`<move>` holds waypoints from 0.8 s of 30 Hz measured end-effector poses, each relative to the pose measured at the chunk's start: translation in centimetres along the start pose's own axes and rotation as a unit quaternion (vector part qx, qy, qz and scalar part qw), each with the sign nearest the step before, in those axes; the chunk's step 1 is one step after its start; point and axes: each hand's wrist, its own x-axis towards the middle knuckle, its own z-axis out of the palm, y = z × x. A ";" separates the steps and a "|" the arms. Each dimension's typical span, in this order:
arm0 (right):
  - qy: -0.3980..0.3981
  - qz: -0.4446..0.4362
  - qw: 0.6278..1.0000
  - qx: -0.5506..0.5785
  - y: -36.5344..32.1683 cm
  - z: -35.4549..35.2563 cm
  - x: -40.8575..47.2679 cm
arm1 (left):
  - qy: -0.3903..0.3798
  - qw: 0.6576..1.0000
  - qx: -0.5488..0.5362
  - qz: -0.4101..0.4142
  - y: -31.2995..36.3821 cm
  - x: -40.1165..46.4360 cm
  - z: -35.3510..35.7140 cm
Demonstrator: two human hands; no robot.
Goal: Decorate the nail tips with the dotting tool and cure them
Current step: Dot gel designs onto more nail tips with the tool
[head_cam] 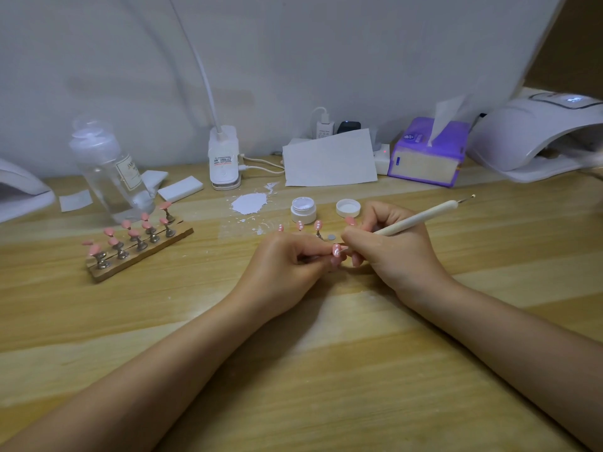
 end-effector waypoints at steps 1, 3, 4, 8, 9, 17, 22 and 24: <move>-0.001 0.000 1.000 -0.001 0.0 0.0 0.0 | 0.002 1.000 0.004 -0.001 0.0 0.0 0.0; -0.005 0.001 1.000 -0.001 0.0 0.0 0.0 | 0.003 1.000 0.008 -0.001 0.0 0.0 -0.1; -0.004 0.001 1.000 0.000 0.0 0.0 0.0 | 0.002 1.000 0.006 -0.002 0.0 0.0 0.0; 0.001 -0.001 1.000 -0.001 0.0 0.0 0.0 | 0.001 1.000 -0.001 -0.001 0.0 -0.1 0.0; 0.001 -0.002 1.000 -0.002 0.0 0.0 0.0 | 0.002 1.000 -0.001 -0.001 0.0 -0.1 -0.1; 0.000 -0.004 1.000 -0.001 0.0 0.0 0.0 | -0.002 1.000 0.002 0.001 0.1 0.0 0.0; 0.002 -0.002 1.000 0.004 -0.1 0.1 -0.1 | -0.005 1.000 0.003 -0.003 0.1 0.0 0.0; 0.006 -0.001 1.000 0.005 -0.1 0.1 0.0 | -0.003 1.000 0.003 -0.002 0.1 0.0 0.0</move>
